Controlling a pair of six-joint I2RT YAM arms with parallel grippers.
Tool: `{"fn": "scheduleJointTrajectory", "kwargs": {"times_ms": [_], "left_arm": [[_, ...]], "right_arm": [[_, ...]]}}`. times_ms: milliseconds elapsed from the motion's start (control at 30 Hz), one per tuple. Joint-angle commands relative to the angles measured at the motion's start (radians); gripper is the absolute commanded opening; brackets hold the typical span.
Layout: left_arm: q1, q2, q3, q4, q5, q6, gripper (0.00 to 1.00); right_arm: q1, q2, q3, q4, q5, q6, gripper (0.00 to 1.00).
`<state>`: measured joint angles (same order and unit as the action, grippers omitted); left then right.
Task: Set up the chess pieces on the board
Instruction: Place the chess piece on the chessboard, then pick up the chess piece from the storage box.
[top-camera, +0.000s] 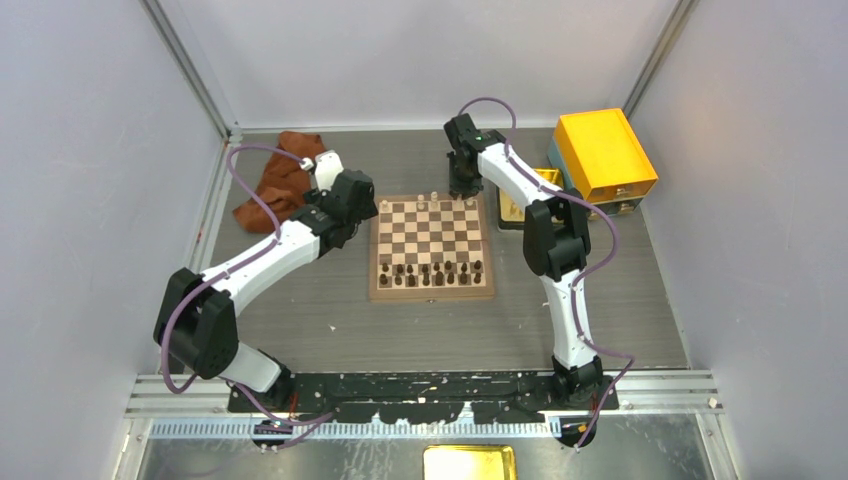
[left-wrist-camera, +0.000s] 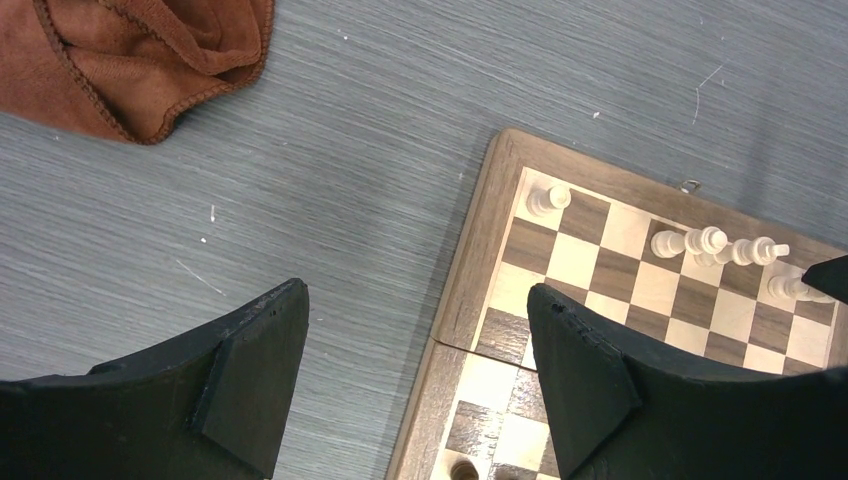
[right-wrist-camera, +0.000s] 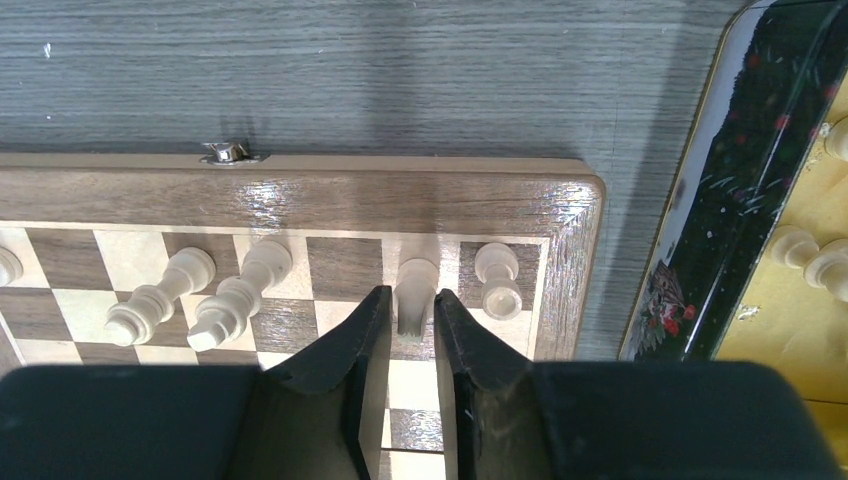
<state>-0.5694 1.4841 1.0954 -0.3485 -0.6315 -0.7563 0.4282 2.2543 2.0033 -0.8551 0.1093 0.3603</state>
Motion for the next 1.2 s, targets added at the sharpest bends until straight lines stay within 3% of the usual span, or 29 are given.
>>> {"fn": "scheduleJointTrajectory", "kwargs": {"times_ms": [0, 767, 1167], "left_arm": [[-0.003, -0.013, -0.004, 0.048, -0.022, -0.017, 0.81], [-0.003, -0.019, 0.006, 0.043, -0.025, -0.015, 0.81], [-0.002, -0.009, 0.025, 0.035, -0.033, -0.003, 0.81]], "right_arm": [[-0.001, -0.010, -0.003, 0.028, -0.005, -0.013, 0.29], [0.019, -0.114, 0.090, 0.019, 0.005, -0.041, 0.31], [-0.036, -0.226, 0.077, 0.074, 0.109, -0.017, 0.31]]}}
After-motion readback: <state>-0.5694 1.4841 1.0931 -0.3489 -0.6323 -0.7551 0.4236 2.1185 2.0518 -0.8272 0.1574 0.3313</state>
